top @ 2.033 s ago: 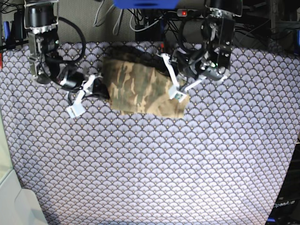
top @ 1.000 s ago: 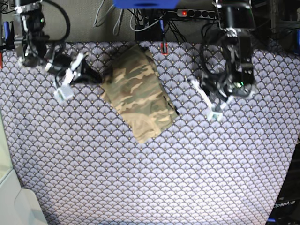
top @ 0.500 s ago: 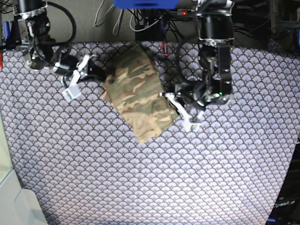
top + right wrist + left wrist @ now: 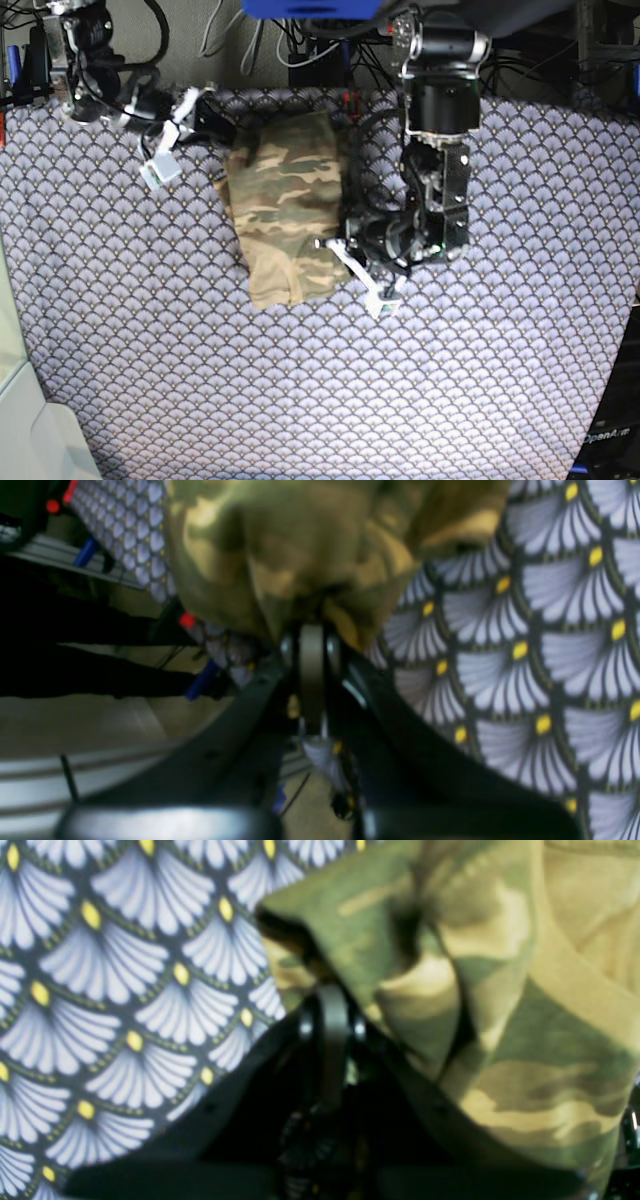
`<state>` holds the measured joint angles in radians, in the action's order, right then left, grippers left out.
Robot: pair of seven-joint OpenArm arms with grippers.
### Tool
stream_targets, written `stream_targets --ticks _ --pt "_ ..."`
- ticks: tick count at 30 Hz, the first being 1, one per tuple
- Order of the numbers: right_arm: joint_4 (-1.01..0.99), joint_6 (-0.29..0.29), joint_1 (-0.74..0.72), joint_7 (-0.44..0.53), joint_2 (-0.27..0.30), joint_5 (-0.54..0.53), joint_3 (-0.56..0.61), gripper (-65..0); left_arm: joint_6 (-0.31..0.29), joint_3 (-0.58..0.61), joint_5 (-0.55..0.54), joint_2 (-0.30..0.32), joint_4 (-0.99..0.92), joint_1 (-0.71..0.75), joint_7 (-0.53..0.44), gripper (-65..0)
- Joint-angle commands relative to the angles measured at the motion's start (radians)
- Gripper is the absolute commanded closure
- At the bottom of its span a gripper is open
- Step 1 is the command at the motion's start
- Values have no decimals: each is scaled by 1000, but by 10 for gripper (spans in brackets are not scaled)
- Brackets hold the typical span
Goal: Fold the T-shirt properly
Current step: 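Push the bundle's side with the left gripper to square it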
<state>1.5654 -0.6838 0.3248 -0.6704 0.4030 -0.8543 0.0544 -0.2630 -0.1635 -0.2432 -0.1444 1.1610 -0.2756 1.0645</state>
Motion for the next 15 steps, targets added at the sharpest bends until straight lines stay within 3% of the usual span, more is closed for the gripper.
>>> stream_targets --ticks 1,9,15 --pt "17 -14 7 39 24 -21 -9 0 -3 -5 -14 -1 24 -24 1 -12" --pt "60 -14 115 84 75 -23 -24 0 -6 0 -14 12 106 -35 -10 -13" --pt "92 -14 271 174 87 -21 -182 0 -3 -3 -14 -13 116 -60 -11 -13"
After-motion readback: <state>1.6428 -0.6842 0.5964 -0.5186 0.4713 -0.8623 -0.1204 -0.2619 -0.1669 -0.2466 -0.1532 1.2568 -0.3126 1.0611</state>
